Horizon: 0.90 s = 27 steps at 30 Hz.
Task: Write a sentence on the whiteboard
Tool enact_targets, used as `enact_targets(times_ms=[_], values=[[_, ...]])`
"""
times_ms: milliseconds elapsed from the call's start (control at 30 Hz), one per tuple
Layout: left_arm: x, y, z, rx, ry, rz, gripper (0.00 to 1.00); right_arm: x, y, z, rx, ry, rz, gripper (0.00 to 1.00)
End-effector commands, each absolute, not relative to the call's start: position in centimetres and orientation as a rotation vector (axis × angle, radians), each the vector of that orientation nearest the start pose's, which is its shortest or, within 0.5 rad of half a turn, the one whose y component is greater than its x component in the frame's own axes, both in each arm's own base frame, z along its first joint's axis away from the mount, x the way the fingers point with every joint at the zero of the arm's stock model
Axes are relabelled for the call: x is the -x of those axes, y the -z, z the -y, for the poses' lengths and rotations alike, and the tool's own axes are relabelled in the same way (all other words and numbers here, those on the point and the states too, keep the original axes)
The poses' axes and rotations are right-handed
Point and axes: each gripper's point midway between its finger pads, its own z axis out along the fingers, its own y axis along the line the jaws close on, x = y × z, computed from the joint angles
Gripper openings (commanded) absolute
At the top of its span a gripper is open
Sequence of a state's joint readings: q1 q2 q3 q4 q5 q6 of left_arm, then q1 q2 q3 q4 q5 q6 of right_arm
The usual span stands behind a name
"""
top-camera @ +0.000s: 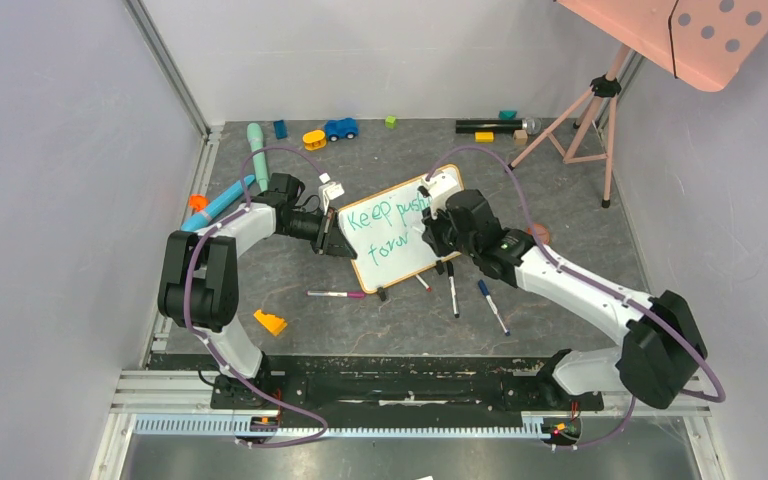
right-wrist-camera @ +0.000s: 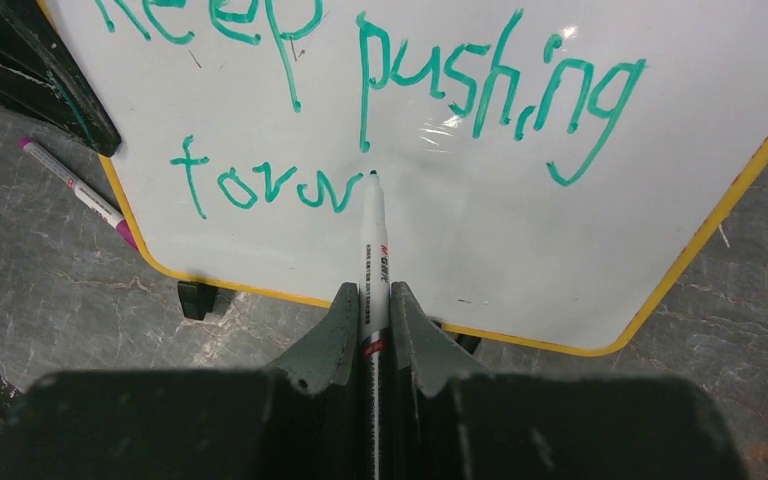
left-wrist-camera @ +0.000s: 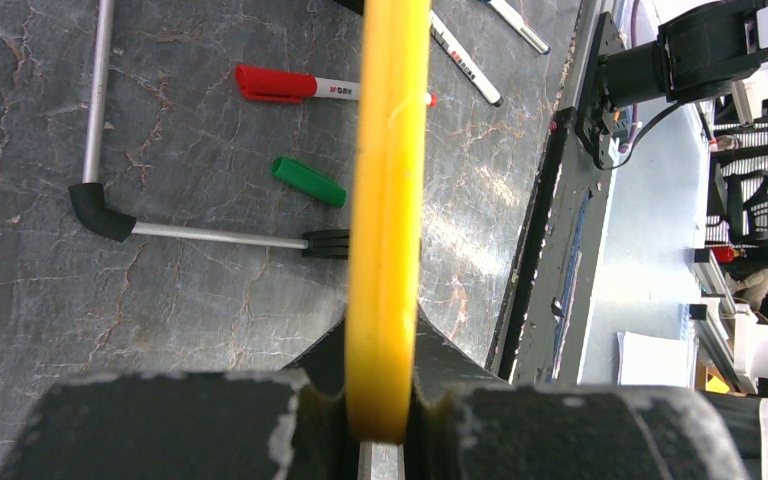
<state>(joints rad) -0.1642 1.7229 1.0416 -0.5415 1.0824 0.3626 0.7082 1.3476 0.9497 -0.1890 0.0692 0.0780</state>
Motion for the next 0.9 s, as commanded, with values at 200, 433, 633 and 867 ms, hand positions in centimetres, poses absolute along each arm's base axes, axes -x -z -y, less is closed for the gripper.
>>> enact_targets(times_ms=[200,433,633,867], values=[[-24.8,-5.8,19.2,-0.96,1.305,-2.378,0.02,-30.6,-14.9,-24.2,0.608,-0.378,-2.086,0.0],[-24.7,-5.8,19.2,-0.963,1.307,-2.374,0.02,-31.2,-14.6,-24.5,0.603,-0.374,-2.088,0.0],[-24.7,-5.8,19.2,-0.962,1.307,-2.376,0.02,-31.7,-14.8,-24.5,0.593,-0.358,-2.087,0.0],[-24.7,-5.9,19.2,-0.965,1.307,-2.371,0.02,-32.2,-14.9,-24.3,0.572,-0.338,-2.086,0.0]])
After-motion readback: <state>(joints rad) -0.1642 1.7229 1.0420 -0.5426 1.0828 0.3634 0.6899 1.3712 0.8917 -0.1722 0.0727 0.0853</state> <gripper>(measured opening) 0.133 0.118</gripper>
